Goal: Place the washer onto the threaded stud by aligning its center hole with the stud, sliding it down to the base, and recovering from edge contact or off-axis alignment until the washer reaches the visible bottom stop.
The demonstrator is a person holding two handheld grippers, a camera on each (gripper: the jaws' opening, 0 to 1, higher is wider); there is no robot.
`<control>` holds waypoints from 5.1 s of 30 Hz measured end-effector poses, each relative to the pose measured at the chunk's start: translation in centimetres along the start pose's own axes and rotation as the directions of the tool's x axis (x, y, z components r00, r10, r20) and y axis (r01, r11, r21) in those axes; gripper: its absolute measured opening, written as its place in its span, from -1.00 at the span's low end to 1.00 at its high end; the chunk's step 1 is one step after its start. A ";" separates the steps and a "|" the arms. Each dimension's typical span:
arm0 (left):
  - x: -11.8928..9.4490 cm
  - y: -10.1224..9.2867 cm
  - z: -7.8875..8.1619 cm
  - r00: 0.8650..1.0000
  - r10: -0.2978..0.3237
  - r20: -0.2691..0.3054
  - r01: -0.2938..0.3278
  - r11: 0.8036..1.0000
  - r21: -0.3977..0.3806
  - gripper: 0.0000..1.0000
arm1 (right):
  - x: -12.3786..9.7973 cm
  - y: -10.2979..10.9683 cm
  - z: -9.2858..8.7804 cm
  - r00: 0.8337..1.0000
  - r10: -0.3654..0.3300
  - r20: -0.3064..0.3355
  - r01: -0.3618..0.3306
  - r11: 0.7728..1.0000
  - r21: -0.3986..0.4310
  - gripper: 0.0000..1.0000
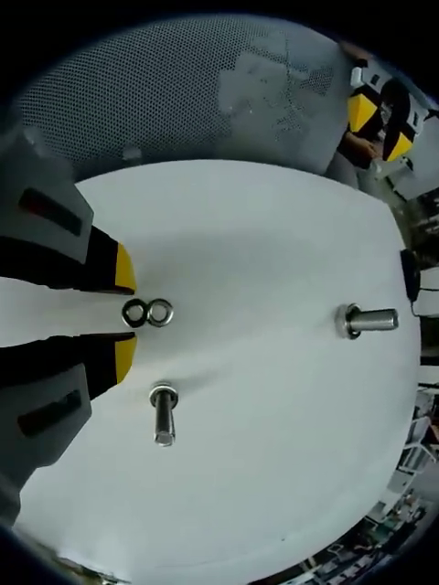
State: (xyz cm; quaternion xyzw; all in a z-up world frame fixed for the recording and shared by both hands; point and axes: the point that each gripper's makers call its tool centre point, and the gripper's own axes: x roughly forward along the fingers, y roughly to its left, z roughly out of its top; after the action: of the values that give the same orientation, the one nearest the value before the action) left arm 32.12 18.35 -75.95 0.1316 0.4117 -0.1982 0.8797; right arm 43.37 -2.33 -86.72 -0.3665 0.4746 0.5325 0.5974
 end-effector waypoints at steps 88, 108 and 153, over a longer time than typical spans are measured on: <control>0.1 0.1 -0.4 1.000 0.003 -0.016 -0.003 1.000 -0.012 -0.54 | 0.3 0.0 -0.2 0.970 -0.039 -0.239 -0.039 0.949 -0.314 -0.73; 0.1 0.2 -0.5 1.000 0.005 -0.021 -0.005 1.000 -0.013 -0.54 | -0.3 -0.8 -0.6 0.998 -0.045 -0.045 0.039 0.993 -0.114 -0.75; 0.0 0.2 -0.4 1.000 0.006 -0.014 -0.006 1.000 -0.013 -0.54 | -6.8 -4.9 3.4 0.972 -0.145 0.184 0.134 0.988 0.073 -0.75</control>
State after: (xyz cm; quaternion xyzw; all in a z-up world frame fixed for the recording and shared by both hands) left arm 31.93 18.63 -76.13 0.1286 0.4188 -0.1920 0.8782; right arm 48.96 -1.86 -79.57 -0.3286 0.4046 0.5070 0.6865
